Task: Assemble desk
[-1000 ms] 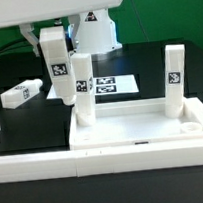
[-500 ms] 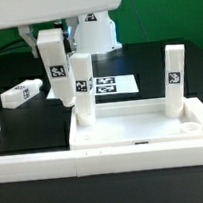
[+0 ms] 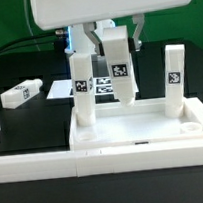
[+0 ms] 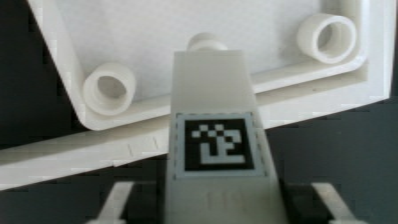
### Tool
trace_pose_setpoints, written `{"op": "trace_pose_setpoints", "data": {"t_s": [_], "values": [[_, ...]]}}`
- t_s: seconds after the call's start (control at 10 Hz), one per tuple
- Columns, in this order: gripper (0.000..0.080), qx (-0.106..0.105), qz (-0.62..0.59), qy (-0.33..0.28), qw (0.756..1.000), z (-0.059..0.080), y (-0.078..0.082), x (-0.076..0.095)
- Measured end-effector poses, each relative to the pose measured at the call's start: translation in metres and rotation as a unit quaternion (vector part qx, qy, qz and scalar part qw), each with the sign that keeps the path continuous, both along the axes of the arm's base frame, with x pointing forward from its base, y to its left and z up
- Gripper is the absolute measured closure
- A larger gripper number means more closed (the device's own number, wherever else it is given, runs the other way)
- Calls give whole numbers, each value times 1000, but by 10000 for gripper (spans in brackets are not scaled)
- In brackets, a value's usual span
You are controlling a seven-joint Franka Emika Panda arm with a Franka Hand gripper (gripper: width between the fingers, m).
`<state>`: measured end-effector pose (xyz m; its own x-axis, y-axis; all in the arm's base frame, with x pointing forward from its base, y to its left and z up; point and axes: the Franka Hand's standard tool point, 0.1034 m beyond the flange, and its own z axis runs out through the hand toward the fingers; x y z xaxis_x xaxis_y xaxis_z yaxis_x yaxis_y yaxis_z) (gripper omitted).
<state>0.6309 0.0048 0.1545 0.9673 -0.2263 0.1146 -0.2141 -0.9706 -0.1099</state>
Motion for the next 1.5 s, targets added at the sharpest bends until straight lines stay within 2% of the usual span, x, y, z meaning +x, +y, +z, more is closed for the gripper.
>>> {"op": "trace_pose_setpoints", "data": {"t_s": [0.1,0.2,0.3,0.4,0.5,0.6,1.0,1.1,1.2,1.3,1.5], "values": [[511,-14,-4,-56,998,2,-1,8],[511,-27,-3,-93,995,3,-2,1],[511,-29,-11,-116,993,4,9,-2],[511,-30,-11,-140,990,4,29,1],[511,-25,-6,-131,991,0,47,-1],[511,-20,-10,-131,991,-1,58,-1],[511,-20,-11,-129,991,-3,57,-2],[511,-28,16,-119,992,-7,66,-5],[511,-38,43,-100,993,-11,84,-7],[511,-40,53,-95,993,-12,92,-4],[511,-39,50,-96,993,-13,90,-3]]}}
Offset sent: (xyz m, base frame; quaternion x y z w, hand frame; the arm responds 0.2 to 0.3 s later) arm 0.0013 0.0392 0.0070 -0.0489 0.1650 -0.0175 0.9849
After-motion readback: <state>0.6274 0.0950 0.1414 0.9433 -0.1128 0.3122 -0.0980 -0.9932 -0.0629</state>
